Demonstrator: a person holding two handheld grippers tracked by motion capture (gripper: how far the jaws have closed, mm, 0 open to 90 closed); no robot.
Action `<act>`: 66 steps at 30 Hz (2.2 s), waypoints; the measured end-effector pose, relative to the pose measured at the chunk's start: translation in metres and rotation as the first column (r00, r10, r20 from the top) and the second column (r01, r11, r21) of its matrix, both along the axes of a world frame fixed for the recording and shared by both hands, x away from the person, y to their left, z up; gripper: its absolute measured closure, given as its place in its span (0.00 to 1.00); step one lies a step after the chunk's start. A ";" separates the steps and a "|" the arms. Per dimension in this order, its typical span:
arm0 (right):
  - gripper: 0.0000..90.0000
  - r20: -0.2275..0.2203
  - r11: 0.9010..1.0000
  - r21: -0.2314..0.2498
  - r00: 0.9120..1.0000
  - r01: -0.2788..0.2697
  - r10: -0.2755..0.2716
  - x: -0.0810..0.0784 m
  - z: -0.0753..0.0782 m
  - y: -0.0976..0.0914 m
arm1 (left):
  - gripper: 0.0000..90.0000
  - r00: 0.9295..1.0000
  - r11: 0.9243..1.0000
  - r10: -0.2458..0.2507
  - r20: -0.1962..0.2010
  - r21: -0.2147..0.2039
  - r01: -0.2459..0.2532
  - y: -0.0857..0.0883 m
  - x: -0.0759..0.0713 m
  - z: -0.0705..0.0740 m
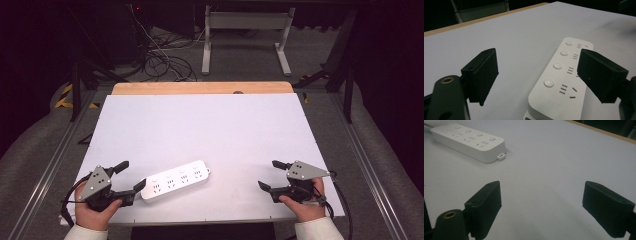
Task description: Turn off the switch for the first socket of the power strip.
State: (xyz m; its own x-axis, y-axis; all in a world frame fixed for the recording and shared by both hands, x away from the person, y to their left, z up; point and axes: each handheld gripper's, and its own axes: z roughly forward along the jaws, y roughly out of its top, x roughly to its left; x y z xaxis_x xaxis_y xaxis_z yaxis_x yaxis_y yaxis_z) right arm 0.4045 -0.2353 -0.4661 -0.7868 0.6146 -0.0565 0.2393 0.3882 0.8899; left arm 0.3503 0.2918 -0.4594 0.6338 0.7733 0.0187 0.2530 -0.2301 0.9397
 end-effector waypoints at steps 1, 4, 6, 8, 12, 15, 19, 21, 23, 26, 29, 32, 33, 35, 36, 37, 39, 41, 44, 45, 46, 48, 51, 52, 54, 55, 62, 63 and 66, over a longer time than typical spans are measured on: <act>0.18 0.000 1.000 0.000 1.000 -0.001 0.001 0.000 0.000 0.000 | 0.18 1.000 1.000 0.000 0.000 0.000 0.000 0.000 0.000 0.000; 0.19 -0.001 1.000 0.002 1.000 -0.006 0.006 0.000 0.000 0.000 | 0.17 1.000 1.000 0.011 -0.001 -0.008 -0.011 0.001 0.000 0.001; 0.19 -0.002 1.000 -0.001 1.000 -0.009 0.009 0.000 -0.001 0.000 | 0.18 1.000 1.000 0.019 0.002 -0.013 -0.019 0.000 0.000 0.003; 0.19 -0.002 1.000 -0.003 1.000 -0.009 0.009 0.000 -0.001 0.001 | 0.19 1.000 1.000 0.019 0.006 -0.002 -0.019 0.000 0.000 0.003; 0.19 -0.001 1.000 -0.001 1.000 -0.013 0.013 0.000 -0.001 0.001 | 0.20 1.000 1.000 0.013 0.009 0.010 -0.014 -0.001 -0.001 0.004; 0.19 0.000 1.000 -0.003 1.000 -0.013 0.013 0.000 0.000 0.001 | 0.22 1.000 1.000 0.006 0.015 0.019 -0.006 0.000 -0.001 0.005; 0.20 0.002 1.000 0.000 1.000 -0.015 0.015 -0.001 0.000 0.001 | 0.25 1.000 1.000 0.001 0.015 0.023 -0.001 0.000 -0.002 0.006; 0.20 0.002 1.000 -0.001 1.000 -0.018 0.018 0.000 0.000 0.001 | 0.26 1.000 1.000 0.000 0.015 0.023 0.000 -0.001 -0.002 0.006; 0.20 0.002 1.000 0.000 1.000 -0.016 0.016 0.000 0.000 0.001 | 0.28 1.000 1.000 -0.004 0.010 0.022 0.004 -0.001 -0.002 0.006; 0.20 0.003 1.000 0.000 1.000 -0.019 0.019 0.000 0.000 0.001 | 0.31 1.000 0.999 -0.015 0.007 0.034 0.015 -0.001 -0.003 0.007; 0.20 0.002 1.000 -0.002 1.000 -0.021 0.021 0.000 0.000 0.002 | 0.32 1.000 0.999 -0.019 0.005 0.038 0.019 -0.001 -0.003 0.009; 0.20 0.003 1.000 -0.001 1.000 -0.022 0.022 -0.001 0.000 0.002 | 0.34 1.000 0.999 -0.022 0.001 0.038 0.022 -0.001 -0.002 0.012; 0.20 0.003 1.000 -0.001 1.000 -0.022 0.022 -0.001 0.000 0.002 | 0.35 1.000 0.999 -0.022 0.001 0.038 0.022 -0.001 -0.002 0.012; 0.20 0.002 1.000 -0.004 1.000 -0.022 0.022 -0.001 0.000 0.002 | 0.37 1.000 0.999 -0.029 -0.012 0.025 0.029 -0.002 -0.001 0.015; 0.20 0.002 1.000 -0.004 1.000 -0.022 0.022 -0.001 0.000 0.002 | 0.39 1.000 0.999 -0.029 -0.012 0.025 0.029 -0.002 -0.001 0.015; 0.21 0.001 1.000 0.000 1.000 -0.026 0.026 -0.001 0.000 0.002 | 0.40 1.000 0.999 -0.028 -0.009 0.031 0.028 -0.003 0.001 0.017; 0.21 0.000 1.000 0.001 1.000 -0.028 0.028 -0.001 0.000 0.002 | 0.41 0.999 0.999 -0.032 -0.011 0.033 0.033 -0.004 0.002 0.020; 0.21 0.001 1.000 0.002 1.000 -0.030 0.030 -0.001 0.000 0.003 | 0.43 0.999 0.999 -0.035 -0.014 0.031 0.035 -0.006 0.003 0.022; 0.22 0.000 0.999 0.003 0.999 -0.032 0.032 -0.001 0.000 0.003 | 0.44 0.999 0.998 -0.041 -0.020 0.037 0.042 -0.008 0.005 0.024; 0.22 -0.003 0.999 0.002 0.999 -0.033 0.033 -0.001 0.000 0.003 | 0.45 0.999 0.999 -0.035 -0.027 0.032 0.035 -0.010 0.006 0.026; 0.22 -0.003 0.999 0.002 0.999 -0.033 0.033 -0.001 0.000 0.003 | 0.45 0.999 0.999 -0.035 -0.027 0.032 0.035 -0.010 0.006 0.026; 0.25 0.003 0.999 0.006 0.999 -0.042 0.042 -0.001 0.000 0.004 | 0.45 0.999 0.999 -0.036 -0.032 0.039 0.037 -0.012 0.010 0.029; 0.25 0.008 0.999 0.008 0.999 -0.044 0.044 -0.002 0.001 0.004 | 0.47 0.998 0.998 -0.044 -0.039 0.035 0.046 -0.016 0.013 0.032; 0.25 0.007 0.999 0.008 0.999 -0.044 0.044 -0.002 0.001 0.004 | 0.47 0.998 0.998 -0.051 -0.037 0.044 0.052 -0.017 0.015 0.033; 0.25 0.004 0.999 0.009 0.999 -0.044 0.044 -0.002 0.000 0.004 | 0.47 0.997 0.997 -0.062 -0.040 0.046 0.064 -0.022 0.018 0.034; 0.25 0.004 0.999 0.010 0.999 -0.045 0.045 -0.002 0.000 0.004 | 0.47 0.997 0.996 -0.067 -0.039 0.055 0.069 -0.023 0.020 0.035; 0.25 -0.002 0.999 0.007 0.999 -0.052 0.052 -0.001 0.000 0.004 | 0.47 0.995 0.994 -0.083 -0.050 0.067 0.086 -0.035 0.027 0.040; 0.25 -0.002 0.999 0.007 0.999 -0.053 0.053 -0.001 0.000 0.005 | 0.47 0.995 0.993 -0.088 -0.053 0.073 0.091 -0.039 0.029 0.042; 0.25 -0.003 0.999 0.008 0.999 -0.053 0.053 -0.001 -0.001 0.004 | 0.47 0.994 0.992 -0.094 -0.056 0.074 0.098 -0.042 0.031 0.044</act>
